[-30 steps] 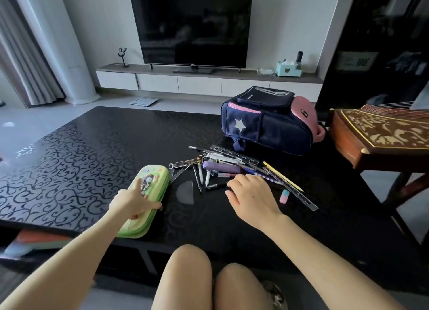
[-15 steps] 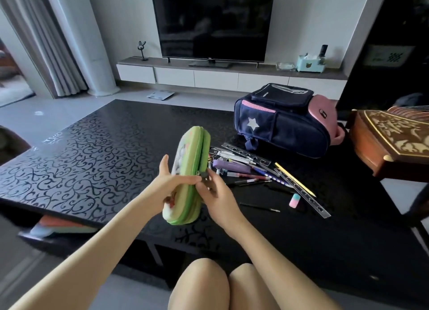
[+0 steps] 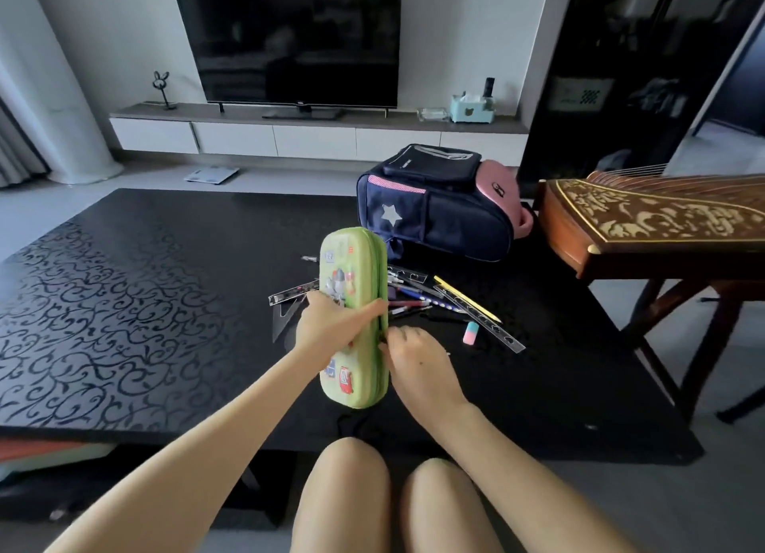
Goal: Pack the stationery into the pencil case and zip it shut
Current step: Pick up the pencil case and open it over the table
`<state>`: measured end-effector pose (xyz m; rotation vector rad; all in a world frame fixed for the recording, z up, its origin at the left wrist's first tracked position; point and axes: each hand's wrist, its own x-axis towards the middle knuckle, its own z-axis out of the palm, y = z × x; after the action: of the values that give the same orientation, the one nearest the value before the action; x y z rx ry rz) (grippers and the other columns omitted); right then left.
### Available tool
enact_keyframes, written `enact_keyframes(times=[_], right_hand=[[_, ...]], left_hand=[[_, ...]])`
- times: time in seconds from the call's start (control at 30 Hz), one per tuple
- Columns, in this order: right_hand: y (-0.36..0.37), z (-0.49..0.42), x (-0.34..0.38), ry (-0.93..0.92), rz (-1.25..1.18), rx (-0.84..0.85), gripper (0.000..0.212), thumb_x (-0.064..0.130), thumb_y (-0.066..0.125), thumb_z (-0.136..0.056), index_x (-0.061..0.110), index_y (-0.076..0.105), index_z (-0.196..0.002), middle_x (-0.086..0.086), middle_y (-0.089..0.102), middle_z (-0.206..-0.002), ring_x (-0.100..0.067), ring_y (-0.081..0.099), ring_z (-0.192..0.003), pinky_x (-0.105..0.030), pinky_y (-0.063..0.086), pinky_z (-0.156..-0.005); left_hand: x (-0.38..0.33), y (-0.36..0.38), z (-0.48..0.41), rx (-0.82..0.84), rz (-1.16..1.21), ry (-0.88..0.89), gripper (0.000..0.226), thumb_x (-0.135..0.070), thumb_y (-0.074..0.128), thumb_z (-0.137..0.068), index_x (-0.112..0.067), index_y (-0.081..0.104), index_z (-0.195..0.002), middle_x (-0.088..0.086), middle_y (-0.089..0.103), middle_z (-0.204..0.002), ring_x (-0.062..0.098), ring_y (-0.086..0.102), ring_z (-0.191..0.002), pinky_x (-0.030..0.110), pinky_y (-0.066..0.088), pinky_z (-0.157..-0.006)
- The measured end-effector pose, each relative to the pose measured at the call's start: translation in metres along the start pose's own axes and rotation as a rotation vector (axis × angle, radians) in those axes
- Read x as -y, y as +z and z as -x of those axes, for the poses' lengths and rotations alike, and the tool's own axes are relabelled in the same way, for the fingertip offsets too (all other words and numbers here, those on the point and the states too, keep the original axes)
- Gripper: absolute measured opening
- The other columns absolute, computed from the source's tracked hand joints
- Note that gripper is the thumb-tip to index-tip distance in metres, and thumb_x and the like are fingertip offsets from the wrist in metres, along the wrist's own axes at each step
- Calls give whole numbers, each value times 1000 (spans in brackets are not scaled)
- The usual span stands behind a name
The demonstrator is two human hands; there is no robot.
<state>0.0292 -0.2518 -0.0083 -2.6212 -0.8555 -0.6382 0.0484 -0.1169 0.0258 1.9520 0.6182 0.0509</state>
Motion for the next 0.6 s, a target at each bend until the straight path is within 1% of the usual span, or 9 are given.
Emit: enact_keyframes(times=[0.07,0.13,0.17,0.23,0.33,0.4,0.5,0.57,0.6], right_hand=[[-7,3,1,-94,210,36,31,1,78,-39,14,56,-57,1,54,-47,-14,52,-41,-20,40,-36],[-10,12,-4,-169,338,94,24,2,67,-38,15,56,-55,2,52,-45,-13,49,-38,-20,36,-35],[-9,20,-6,-207,377,137,21,4,67,-40,15,57,-54,2,51,-45,-12,49,-38,-19,35,-35],[-2,31,-11,-261,436,212,26,9,79,-40,16,57,-53,3,50,-44,-11,48,-37,-19,34,-36],[13,29,-17,-260,465,278,32,16,88,-36,17,59,-49,4,49,-40,-11,47,-33,-17,32,-36],[19,23,-22,-255,424,262,36,20,91,-34,18,58,-47,6,47,-35,-10,44,-29,-15,25,-36],[13,21,-33,-262,272,221,31,29,89,-52,22,59,-54,7,42,-31,-10,41,-26,-16,22,-33],[-1,23,-40,-223,130,155,15,39,72,-74,26,66,-68,6,49,-35,-11,47,-31,-19,31,-33],[-7,25,-45,-154,42,117,18,43,61,-81,28,71,-78,7,57,-42,-10,54,-38,-21,37,-36]], left_hand=[[-4,-1,-2,-56,79,-44,84,-59,76,-51,-7,41,-107,2,62,-83,15,61,-73,35,56,-72],[-9,-11,-8,-52,298,-133,88,-61,76,-44,-8,49,-109,5,66,-89,20,65,-78,36,57,-69],[-10,-17,-12,-31,416,-203,88,-59,78,-42,-10,51,-110,6,66,-93,23,65,-82,37,57,-68],[-12,-27,-15,42,567,-361,83,-57,79,-43,-13,52,-109,9,66,-97,27,65,-84,43,55,-71],[-17,-28,-9,141,706,-507,64,-51,75,-57,-13,51,-103,11,64,-99,31,63,-85,48,52,-65],[-18,-26,-8,171,739,-548,67,-51,75,-56,-13,52,-107,12,64,-104,33,63,-89,52,52,-65],[-15,-30,-6,173,758,-578,74,-54,74,-54,-13,51,-112,12,64,-105,34,63,-88,52,51,-59],[-14,-33,-3,194,755,-585,77,-56,73,-54,-12,51,-113,12,63,-106,33,62,-89,50,50,-59],[-13,-34,-2,195,743,-560,78,-57,73,-53,-13,50,-113,12,63,-106,32,62,-89,49,51,-60]])
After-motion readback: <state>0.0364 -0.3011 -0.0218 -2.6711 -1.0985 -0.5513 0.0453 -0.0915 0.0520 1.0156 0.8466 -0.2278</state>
